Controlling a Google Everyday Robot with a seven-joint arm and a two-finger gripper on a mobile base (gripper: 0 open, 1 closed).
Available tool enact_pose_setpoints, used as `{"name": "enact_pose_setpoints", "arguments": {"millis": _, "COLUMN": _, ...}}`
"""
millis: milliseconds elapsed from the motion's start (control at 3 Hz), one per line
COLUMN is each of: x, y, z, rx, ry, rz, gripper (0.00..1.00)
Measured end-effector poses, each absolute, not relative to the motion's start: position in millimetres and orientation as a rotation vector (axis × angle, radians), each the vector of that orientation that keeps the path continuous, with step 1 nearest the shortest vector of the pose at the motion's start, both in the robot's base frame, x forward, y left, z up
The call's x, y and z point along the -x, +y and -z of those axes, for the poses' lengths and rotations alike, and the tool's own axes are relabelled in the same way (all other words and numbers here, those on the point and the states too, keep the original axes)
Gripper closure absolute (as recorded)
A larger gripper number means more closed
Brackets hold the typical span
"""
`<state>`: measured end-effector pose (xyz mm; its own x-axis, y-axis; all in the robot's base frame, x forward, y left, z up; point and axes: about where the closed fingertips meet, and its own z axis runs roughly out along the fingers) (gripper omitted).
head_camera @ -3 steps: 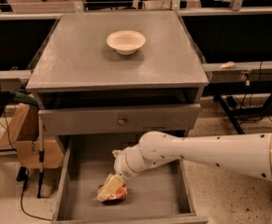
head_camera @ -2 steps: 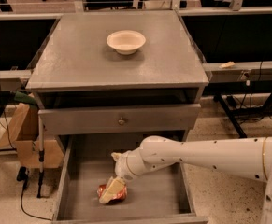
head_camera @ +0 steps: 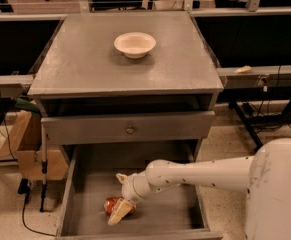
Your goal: Pick coke can from middle drawer and place on counter
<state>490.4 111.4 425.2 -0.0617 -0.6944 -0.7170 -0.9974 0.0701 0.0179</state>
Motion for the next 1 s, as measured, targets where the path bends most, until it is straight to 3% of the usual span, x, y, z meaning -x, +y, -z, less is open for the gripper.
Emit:
{"name": "enact_pose_setpoints", "arguments": {"millis": 333, "x": -491, "y": 119, "z": -384, "rx": 1.711, "ry": 1.803, "rz": -0.717, "gripper": 0.02}}
{"name": "enact_pose_setpoints", "arguments": {"millis": 1000, "x": -487, "y": 105, "z": -357, "rx": 1.694, "ry": 1.857, "rz": -0.718, "gripper": 0.48}}
